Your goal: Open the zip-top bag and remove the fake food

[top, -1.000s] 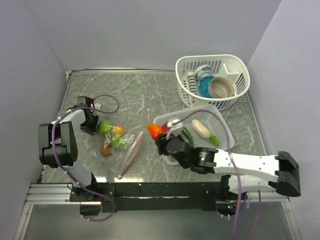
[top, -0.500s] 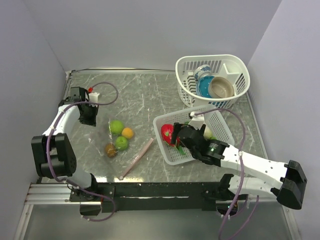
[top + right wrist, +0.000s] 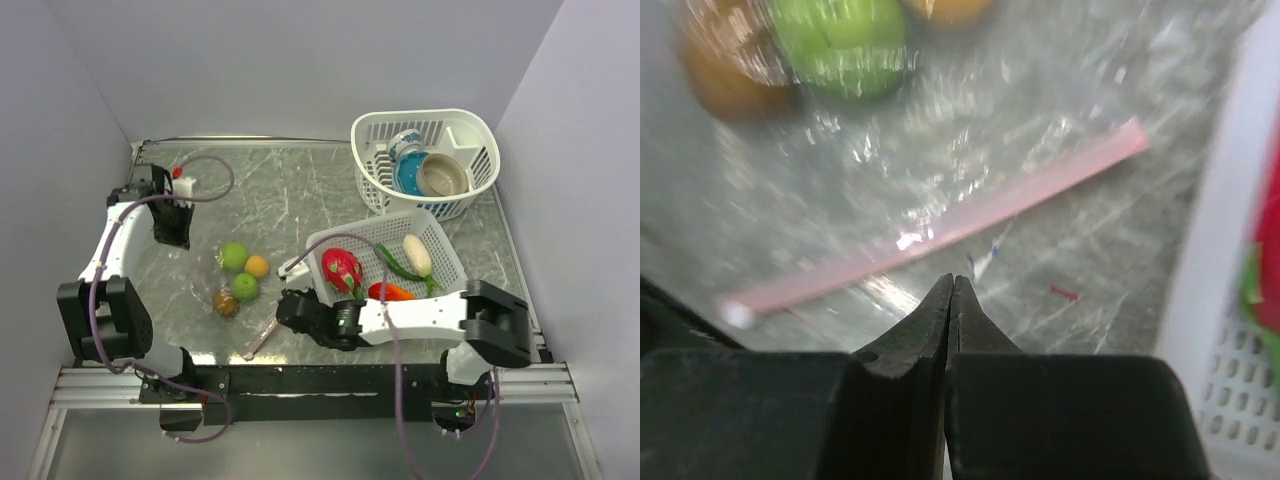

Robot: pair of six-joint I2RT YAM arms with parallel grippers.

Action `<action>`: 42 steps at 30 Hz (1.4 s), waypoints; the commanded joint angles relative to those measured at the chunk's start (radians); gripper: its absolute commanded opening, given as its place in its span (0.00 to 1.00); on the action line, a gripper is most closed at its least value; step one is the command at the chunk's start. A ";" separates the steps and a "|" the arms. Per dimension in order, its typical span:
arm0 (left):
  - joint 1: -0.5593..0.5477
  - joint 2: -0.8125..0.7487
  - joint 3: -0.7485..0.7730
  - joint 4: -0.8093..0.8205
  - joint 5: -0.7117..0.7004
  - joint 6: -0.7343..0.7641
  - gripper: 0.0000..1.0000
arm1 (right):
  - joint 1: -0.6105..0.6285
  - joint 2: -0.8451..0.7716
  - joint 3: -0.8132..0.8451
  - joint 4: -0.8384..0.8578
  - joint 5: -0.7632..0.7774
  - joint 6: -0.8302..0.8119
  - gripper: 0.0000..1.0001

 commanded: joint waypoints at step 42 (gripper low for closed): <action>-0.223 0.210 -0.294 0.394 -0.368 -0.043 0.01 | -0.040 0.306 0.104 0.480 -0.156 -0.162 0.94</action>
